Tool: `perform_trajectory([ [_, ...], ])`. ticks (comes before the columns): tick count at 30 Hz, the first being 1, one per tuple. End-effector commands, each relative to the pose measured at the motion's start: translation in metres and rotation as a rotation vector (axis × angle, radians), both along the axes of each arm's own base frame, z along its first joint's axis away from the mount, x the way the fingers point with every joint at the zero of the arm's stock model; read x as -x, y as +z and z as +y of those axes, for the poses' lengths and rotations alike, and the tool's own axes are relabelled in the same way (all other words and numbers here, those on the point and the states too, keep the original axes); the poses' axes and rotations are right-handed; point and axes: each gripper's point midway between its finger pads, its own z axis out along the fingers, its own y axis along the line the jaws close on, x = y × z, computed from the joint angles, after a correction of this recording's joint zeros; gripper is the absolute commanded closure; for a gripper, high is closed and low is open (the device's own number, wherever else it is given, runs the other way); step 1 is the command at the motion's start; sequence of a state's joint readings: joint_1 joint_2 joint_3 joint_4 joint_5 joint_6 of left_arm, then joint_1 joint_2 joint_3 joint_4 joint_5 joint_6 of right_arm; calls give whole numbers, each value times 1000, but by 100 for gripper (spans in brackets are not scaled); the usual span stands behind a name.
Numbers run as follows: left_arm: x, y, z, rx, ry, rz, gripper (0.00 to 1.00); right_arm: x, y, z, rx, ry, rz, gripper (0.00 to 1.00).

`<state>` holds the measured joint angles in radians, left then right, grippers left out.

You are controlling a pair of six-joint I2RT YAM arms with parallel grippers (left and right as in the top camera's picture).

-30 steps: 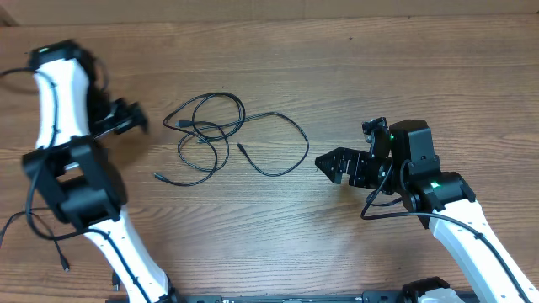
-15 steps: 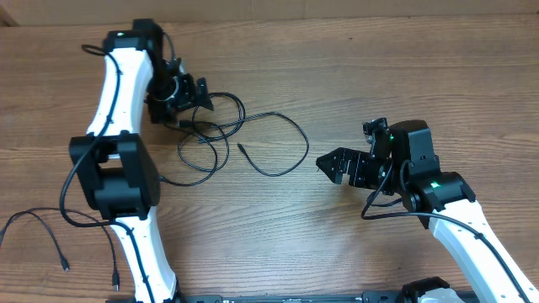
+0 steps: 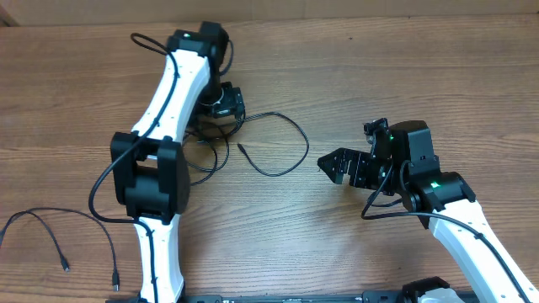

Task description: Untangle cables

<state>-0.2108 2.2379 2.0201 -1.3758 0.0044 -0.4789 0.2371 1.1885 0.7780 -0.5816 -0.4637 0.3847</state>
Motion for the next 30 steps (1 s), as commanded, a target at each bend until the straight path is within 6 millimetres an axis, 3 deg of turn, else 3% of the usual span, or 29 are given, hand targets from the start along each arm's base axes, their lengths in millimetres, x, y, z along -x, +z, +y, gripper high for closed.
perform_trajectory([
  [1,0,-4,11,-77,54,1,9,-2,1,-2,19,10,-19,0],
  [7,8,-4,17,-99,56,31,8,-2,1,-2,20,10,-20,0],
  [12,12,-3,26,-128,63,48,1,-1,1,-2,20,11,-16,0],
  [20,10,-6,31,-76,75,57,0,-1,0,-3,21,10,-13,0],
  [30,26,-39,43,-57,49,126,0,-5,2,-3,25,3,-35,0],
])
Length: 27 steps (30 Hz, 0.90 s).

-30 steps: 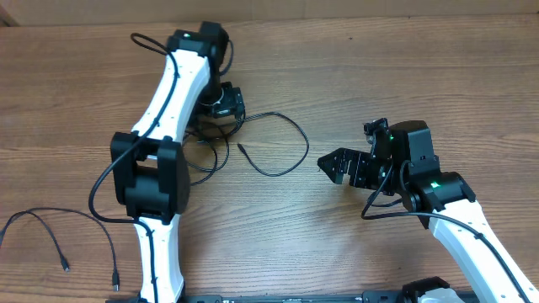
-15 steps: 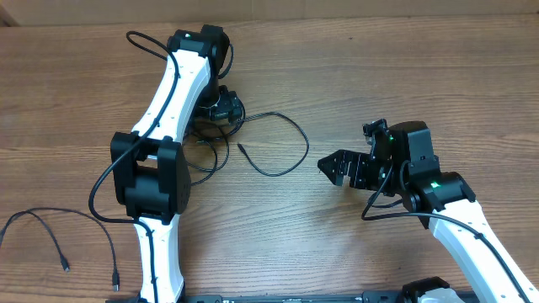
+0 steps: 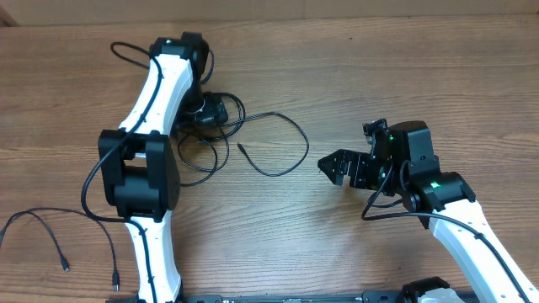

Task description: Untangle cables

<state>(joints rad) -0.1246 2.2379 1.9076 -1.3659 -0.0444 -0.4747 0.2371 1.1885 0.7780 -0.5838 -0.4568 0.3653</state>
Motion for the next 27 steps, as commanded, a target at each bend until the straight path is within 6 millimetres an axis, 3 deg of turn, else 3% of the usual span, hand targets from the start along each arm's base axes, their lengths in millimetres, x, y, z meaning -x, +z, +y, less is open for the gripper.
perform_trajectory([
  [1,9,-17,-5,8,-15,33,2,-5,3,-2,11,-7,-25,0],
  [3,10,-26,-6,14,-3,32,6,-4,2,-2,13,-7,-19,0],
  [5,12,-32,-9,34,0,34,19,-3,1,-3,14,-7,-12,0],
  [6,12,-33,-10,36,0,34,34,-3,1,-3,15,-6,-11,0],
  [7,11,-33,-10,36,0,33,63,-2,1,-3,15,-7,-10,0],
  [9,11,-33,-11,41,0,29,92,-3,1,-3,15,-7,-11,0],
  [14,9,-29,-11,43,0,20,96,-2,1,-3,15,-6,-8,0],
  [18,-1,3,-12,54,-7,-69,96,-1,0,-3,16,-6,-3,0],
  [20,-9,31,-13,65,-8,-148,96,-1,0,-3,16,-6,-4,0],
  [24,-20,106,-15,94,-17,-347,96,-1,0,-3,16,-6,-4,0],
  [26,-21,149,-17,119,-30,-460,96,-1,0,-3,16,-6,-4,0],
  [27,-19,192,-18,137,-40,-575,96,-1,0,-3,16,-6,-4,0],
])
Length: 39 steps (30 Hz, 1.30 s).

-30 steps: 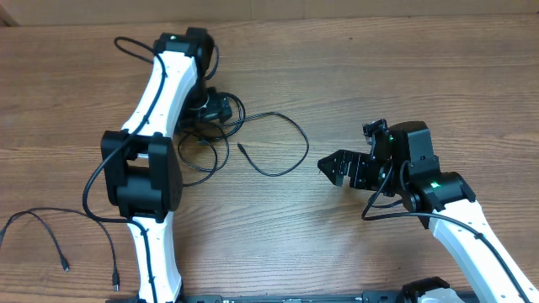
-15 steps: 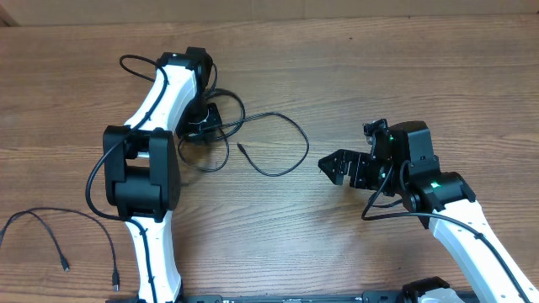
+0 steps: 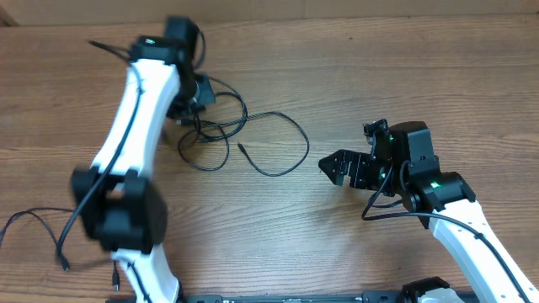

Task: Untangle cables
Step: 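Grasp a cable with the left gripper and pull it leftward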

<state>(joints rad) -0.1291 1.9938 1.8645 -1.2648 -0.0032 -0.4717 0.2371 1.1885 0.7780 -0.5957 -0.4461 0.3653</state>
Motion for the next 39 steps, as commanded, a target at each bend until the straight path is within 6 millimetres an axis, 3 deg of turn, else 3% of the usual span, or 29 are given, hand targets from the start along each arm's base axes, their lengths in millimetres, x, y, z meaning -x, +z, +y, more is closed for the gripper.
perform_trajectory([
  [1,1,127,-6,62,-28,-341,96,-3,2,-1,5,0,-13,0],
  [7,23,240,-3,101,-30,-663,96,-2,2,-1,5,0,-12,0],
  [9,35,290,-1,120,-31,-824,96,0,1,-2,8,0,1,0],
  [11,43,322,0,133,-32,-939,96,2,-1,-2,10,1,10,0],
  [12,53,355,2,143,-29,-1059,96,3,-2,-2,12,1,18,0],
  [16,68,398,19,97,37,-1219,96,3,-2,-2,12,0,19,0],
  [20,75,412,48,-18,167,-1278,96,6,-3,-3,15,1,30,0],
  [28,89,405,113,-342,442,-1229,96,5,-3,-3,15,1,30,0],
  [39,69,375,148,-549,476,-1076,96,5,-3,-3,15,1,29,0],
])
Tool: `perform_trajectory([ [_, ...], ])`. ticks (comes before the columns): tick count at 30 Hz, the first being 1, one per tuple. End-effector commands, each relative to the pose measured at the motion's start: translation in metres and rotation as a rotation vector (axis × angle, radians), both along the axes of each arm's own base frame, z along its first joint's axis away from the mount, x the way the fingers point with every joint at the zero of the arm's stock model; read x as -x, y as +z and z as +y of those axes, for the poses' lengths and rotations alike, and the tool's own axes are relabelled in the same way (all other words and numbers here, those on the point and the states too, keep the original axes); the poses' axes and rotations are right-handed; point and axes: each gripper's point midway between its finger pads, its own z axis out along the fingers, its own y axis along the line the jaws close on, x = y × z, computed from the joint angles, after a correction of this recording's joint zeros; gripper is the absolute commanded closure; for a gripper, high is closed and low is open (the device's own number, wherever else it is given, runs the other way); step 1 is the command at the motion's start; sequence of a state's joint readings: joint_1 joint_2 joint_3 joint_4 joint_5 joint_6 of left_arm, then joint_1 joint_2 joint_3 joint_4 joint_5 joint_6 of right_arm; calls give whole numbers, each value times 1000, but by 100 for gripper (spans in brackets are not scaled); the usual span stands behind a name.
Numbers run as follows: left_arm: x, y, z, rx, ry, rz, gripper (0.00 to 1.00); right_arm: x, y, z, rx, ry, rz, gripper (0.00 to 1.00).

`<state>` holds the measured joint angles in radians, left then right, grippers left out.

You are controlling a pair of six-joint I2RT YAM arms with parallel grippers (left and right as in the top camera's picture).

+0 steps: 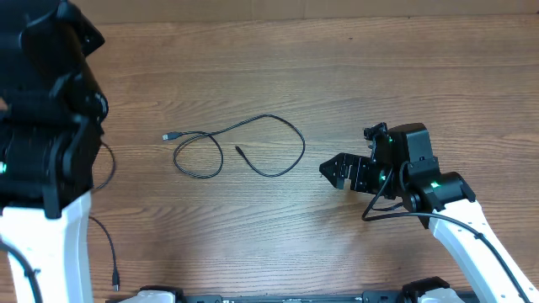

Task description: Untangle cables

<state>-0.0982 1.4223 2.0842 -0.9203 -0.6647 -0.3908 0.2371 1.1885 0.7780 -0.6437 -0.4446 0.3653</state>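
Observation:
One thin black cable (271,119) lies spread on the wooden table (379,76). Its plug (171,135) points left, a small loop (199,165) follows, then a wide arc to a free end (239,151). My right gripper (330,172) rests to the right of the arc, apart from it, open and holding nothing. My left arm (46,126) is raised close to the camera at the left edge; its gripper is hidden. A second black cable (113,252) shows partly at the lower left, ending in a plug (115,286).
The left arm's dark bulk covers the table's left side and most of the second cable. The arm bases (295,296) sit along the front edge. A light wall runs along the table's back edge (337,17).
The left arm has left the cable bunch at the upper left and now stands raised at the left edge. The bunched loops are gone; one cable lies spread out. The right arm is unchanged.
The left gripper was down on a bunch of cable loops left of centre. At each later moment it and the loops stood further up and left. Now the arm is raised at the left edge and a single cable lies loose. The right arm never moved.

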Motion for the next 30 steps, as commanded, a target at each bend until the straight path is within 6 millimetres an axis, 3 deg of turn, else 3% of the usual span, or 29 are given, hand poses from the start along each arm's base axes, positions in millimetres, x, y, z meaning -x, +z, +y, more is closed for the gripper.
perform_trajectory([
  [1,-4,-7,27,-53,104,55,96,-3,3,-1,3,1,-17,0],
  [7,-12,-27,74,-51,233,116,96,-3,3,-1,3,1,-17,0],
  [8,-12,-35,93,-48,282,137,96,-3,3,-1,3,1,-17,0],
  [16,3,-62,181,89,527,81,96,-6,4,-1,4,-2,-29,0],
  [20,1,-82,222,172,570,47,96,-6,4,-1,3,-1,-28,0],
  [25,-14,-97,256,231,537,-2,96,-6,4,-1,3,-1,-29,0],
  [30,-28,-76,270,209,492,-120,96,-6,4,-1,3,-2,-28,0],
])
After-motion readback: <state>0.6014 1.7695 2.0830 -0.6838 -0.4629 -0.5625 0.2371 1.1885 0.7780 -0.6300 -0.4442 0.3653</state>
